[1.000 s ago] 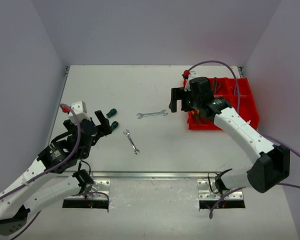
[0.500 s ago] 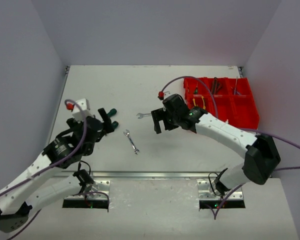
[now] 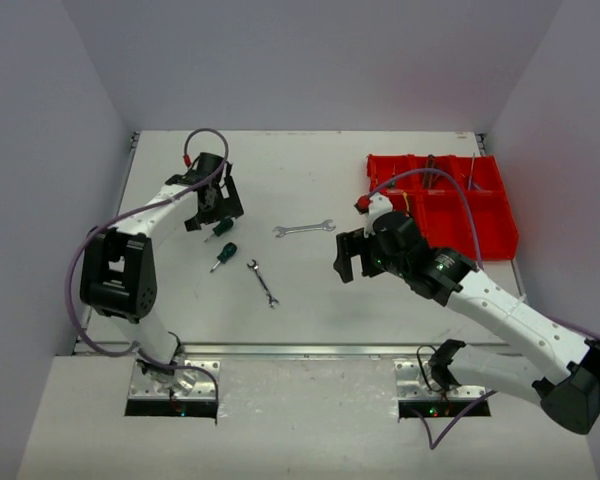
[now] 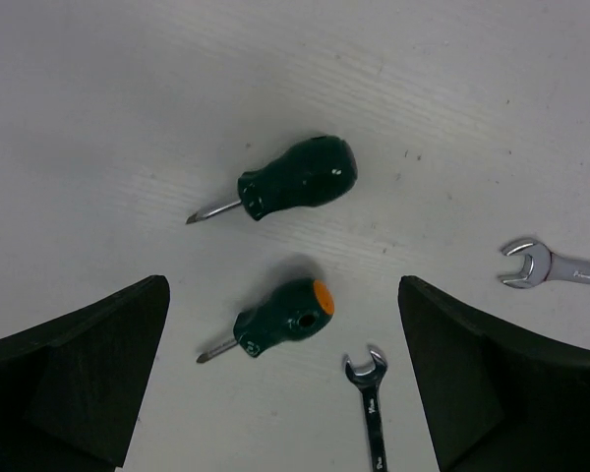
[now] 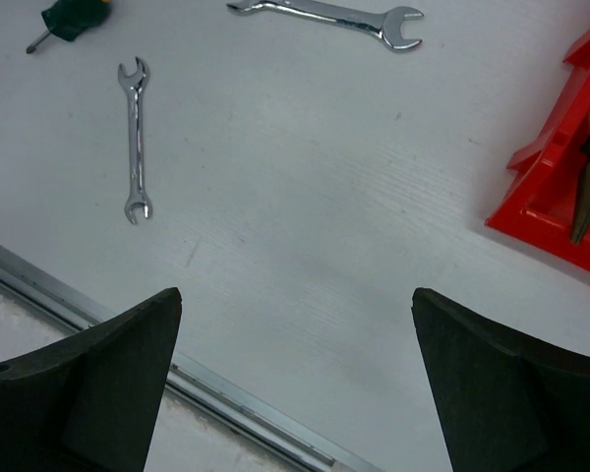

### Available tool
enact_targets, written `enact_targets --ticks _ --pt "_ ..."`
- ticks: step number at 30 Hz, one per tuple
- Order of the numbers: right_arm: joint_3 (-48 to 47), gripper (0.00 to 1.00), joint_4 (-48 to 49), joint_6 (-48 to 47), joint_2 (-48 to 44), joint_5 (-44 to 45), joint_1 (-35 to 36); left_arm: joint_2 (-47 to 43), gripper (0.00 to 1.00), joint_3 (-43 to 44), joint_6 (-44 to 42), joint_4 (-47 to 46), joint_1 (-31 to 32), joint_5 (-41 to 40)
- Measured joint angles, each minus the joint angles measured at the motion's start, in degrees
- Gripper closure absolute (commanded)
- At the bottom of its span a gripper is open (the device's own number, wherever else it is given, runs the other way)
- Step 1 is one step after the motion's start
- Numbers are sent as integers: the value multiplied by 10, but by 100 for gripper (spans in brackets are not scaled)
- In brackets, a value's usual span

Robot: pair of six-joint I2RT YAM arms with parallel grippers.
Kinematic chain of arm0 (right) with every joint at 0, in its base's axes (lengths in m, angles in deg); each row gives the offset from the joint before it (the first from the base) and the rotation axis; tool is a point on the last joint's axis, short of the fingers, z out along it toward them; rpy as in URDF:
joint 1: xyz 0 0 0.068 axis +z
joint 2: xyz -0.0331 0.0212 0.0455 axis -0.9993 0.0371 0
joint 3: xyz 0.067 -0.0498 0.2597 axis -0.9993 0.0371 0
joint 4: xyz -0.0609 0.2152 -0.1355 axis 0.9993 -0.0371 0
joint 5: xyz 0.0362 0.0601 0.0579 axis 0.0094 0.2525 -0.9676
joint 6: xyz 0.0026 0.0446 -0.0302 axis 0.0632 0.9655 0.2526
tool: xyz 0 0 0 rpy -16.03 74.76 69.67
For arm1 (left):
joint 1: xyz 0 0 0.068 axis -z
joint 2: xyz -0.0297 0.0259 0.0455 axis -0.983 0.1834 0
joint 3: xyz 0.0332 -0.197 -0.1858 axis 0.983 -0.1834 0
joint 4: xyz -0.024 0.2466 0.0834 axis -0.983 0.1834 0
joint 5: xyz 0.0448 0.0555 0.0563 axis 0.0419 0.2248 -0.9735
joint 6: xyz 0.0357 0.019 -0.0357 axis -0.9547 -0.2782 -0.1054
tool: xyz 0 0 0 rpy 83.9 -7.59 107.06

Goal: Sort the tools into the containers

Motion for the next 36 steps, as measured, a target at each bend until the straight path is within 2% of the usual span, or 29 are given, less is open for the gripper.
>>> enact_targets --ticks 5,10,16,22,24,30,35,36 --pt "35 1 -9 -12 -23 -3 0 80 0 64 -54 27 -7 36" --pt "45 1 -8 -20 -27 -8 0 122 0 128 -123 47 -8 33" --pt "63 1 -3 -27 -34 -13 0 139 1 136 -203 50 -19 39" --pt "73 1 -1 -30 -51 -13 0 156 2 136 -235 50 -40 96" --pt "74 1 0 -31 -55 -13 0 160 6 136 -239 50 -42 106" --pt "76 1 3 -32 -56 -14 0 210 30 136 -240 46 -43 109" --pt "77 1 3 -32 -55 -13 0 224 58 141 -231 46 -43 104" --pt "77 1 3 -33 -55 -14 0 224 69 141 -230 46 -43 101"
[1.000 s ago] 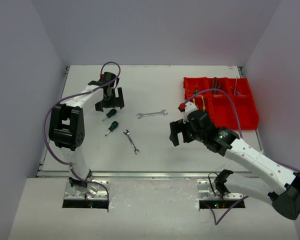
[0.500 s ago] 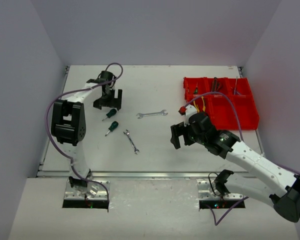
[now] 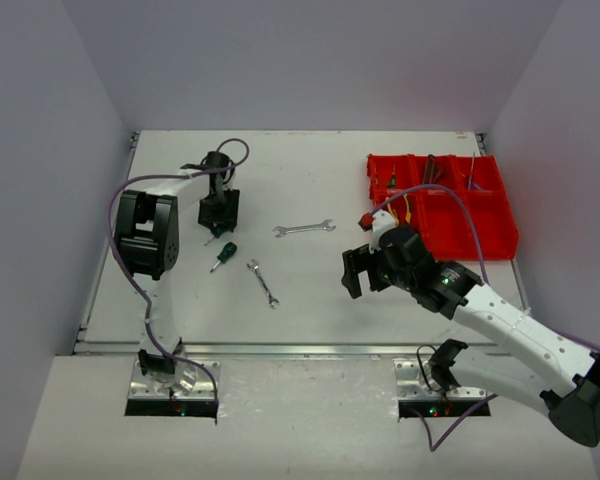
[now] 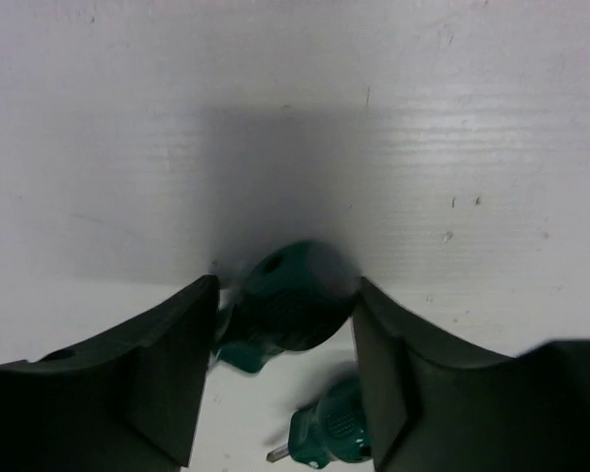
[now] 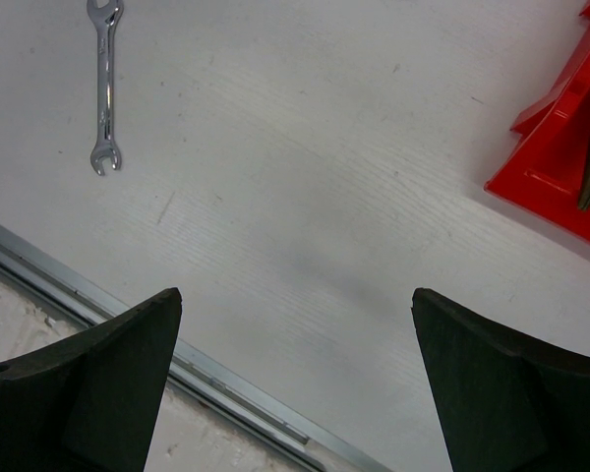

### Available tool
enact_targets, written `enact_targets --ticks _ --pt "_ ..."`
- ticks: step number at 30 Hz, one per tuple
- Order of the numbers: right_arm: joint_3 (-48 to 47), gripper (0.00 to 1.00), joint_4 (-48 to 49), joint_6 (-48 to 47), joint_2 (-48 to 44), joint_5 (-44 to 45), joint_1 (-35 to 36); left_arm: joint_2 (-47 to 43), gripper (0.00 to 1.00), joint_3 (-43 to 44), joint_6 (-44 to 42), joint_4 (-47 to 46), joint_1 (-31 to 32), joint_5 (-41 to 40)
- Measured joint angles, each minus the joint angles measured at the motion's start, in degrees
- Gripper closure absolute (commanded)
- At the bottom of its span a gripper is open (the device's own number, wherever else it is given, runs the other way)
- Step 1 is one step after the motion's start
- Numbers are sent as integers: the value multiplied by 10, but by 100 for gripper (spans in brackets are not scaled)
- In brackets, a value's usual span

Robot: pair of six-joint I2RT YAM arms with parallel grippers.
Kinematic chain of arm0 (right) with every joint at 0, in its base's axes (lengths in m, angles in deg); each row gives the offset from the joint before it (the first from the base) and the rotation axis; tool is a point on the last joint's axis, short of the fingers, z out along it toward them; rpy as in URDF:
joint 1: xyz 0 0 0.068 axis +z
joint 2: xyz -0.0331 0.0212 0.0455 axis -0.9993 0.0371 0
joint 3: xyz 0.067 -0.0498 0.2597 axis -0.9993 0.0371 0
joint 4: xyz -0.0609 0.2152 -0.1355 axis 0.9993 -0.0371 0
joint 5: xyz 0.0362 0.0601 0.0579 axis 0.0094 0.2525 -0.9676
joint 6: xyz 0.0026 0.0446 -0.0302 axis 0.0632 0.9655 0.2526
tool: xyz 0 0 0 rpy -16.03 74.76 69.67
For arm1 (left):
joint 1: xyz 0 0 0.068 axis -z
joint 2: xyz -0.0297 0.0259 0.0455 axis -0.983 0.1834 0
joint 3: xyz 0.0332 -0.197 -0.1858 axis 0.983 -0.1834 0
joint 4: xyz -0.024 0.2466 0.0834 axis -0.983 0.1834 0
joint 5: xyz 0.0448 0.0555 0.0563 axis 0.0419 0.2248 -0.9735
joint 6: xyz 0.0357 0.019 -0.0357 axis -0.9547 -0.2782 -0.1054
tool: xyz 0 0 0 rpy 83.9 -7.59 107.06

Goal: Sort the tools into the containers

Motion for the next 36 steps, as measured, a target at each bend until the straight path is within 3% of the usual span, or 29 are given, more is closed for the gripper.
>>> enact_targets --ticks 6,16,20,24,28,31,36 --pt "0 1 3 -1 3 0 0 0 100 2 8 -1 0 -32" --pt "0 1 6 -1 21 -6 0 -42 100 3 34 14 -2 -94" --pt "2 1 25 -1 21 -39 0 -139 100 -1 64 15 -2 -68" --pt "19 1 85 11 1 -120 0 -288 100 -54 111 -34 9 12" --pt "30 1 164 51 -8 -197 0 -417 100 -129 187 -106 70 74" --pt "30 2 230 79 2 -233 0 -460 100 -173 250 -144 144 107" --pt "27 9 319 129 55 -243 0 -535 100 -348 397 -288 264 103"
